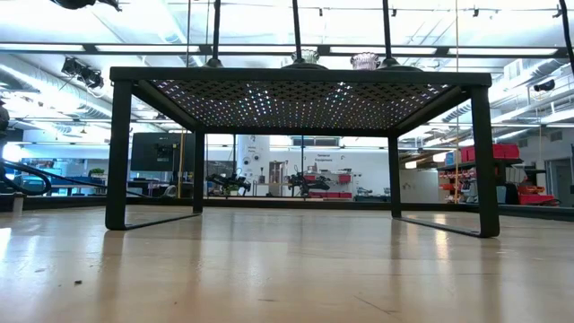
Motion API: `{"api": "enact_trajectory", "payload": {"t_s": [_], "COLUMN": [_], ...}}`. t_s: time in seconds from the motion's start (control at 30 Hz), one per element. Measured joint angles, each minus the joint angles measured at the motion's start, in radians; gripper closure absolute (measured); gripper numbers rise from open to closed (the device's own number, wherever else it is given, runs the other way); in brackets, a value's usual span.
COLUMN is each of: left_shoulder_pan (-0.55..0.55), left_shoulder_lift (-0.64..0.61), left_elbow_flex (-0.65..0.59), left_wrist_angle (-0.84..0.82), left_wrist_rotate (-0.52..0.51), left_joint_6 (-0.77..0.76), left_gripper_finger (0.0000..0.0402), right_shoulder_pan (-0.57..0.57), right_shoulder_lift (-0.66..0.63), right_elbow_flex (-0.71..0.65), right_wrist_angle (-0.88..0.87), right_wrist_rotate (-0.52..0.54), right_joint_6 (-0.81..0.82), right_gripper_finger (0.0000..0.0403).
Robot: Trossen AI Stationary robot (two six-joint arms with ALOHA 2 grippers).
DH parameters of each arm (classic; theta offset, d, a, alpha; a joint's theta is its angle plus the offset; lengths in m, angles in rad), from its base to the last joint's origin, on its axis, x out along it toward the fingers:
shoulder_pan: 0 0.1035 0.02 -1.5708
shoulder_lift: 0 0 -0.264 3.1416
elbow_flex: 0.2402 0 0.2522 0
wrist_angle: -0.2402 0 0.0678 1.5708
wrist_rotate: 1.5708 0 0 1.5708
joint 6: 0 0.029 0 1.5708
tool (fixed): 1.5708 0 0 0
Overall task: Pick & Place candle stick holders
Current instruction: Put the pink candle holder on the shelf aligned with the candle holders
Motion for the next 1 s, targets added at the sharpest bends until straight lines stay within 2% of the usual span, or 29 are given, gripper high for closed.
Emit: {"api": "enact_trajectory", "payload": {"t_s": [0.67, 1.0], "left_shoulder_pan": [0.0, 0.001], "left_shoulder_lift": [0.003, 0.0], "left_elbow_flex": [-0.002, -0.002], "left_wrist_angle": [0.039, 0.045], "left_wrist_rotate": [-0.005, 0.001], "left_joint_6": [-0.001, -0.003], "left_gripper_finger": [0.0233, 0.0233], "right_shoulder_pan": [0.001, 0.011], "right_shoulder_lift": [-0.001, -0.002], "right_elbow_flex": [0.002, 0.002], "right_wrist_angle": [-0.007, -0.01], "right_wrist_rotate": [-0.006, 0.001], "right_joint_6": [0.023, 0.039], "right_gripper_finger": [0.0391, 0.0366]}}
